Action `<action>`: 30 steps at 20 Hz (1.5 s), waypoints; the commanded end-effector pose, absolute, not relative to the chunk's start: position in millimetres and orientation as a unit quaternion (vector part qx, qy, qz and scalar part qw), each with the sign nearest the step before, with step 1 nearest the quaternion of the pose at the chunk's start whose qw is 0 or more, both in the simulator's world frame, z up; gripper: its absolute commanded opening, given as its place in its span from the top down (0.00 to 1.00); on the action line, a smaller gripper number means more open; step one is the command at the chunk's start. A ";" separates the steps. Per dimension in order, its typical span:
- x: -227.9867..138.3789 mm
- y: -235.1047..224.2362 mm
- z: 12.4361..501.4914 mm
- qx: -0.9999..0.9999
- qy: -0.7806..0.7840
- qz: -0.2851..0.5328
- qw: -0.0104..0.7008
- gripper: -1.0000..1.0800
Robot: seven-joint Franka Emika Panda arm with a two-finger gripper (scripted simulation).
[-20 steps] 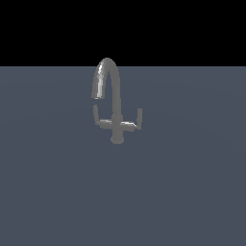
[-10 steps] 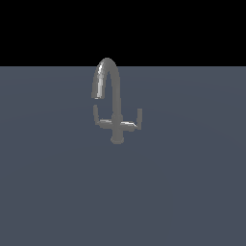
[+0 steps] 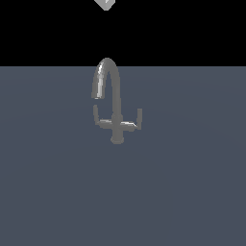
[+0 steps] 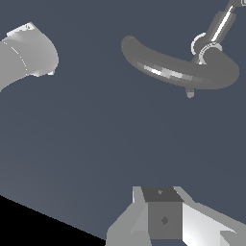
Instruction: Turn on the faucet by rotating a designated handle.
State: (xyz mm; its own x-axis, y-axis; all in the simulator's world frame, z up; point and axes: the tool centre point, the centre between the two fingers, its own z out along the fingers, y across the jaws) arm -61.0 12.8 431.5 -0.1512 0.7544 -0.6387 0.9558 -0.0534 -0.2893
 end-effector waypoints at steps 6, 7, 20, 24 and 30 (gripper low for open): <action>-33.7 21.7 410.3 0.539 0.730 -0.402 0.122 1.00; -30.2 22.9 407.2 0.525 0.737 -0.409 0.118 1.00; 12.0 40.9 362.2 0.349 0.800 -0.483 0.060 1.00; 23.5 46.7 346.5 0.295 0.812 -0.502 0.038 1.00; 39.1 55.4 321.4 0.213 0.822 -0.528 0.001 1.00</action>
State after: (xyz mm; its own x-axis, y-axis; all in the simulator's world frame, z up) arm 35.3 53.2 327.9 -0.8899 0.3729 -0.2628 0.3962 0.3461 -0.8504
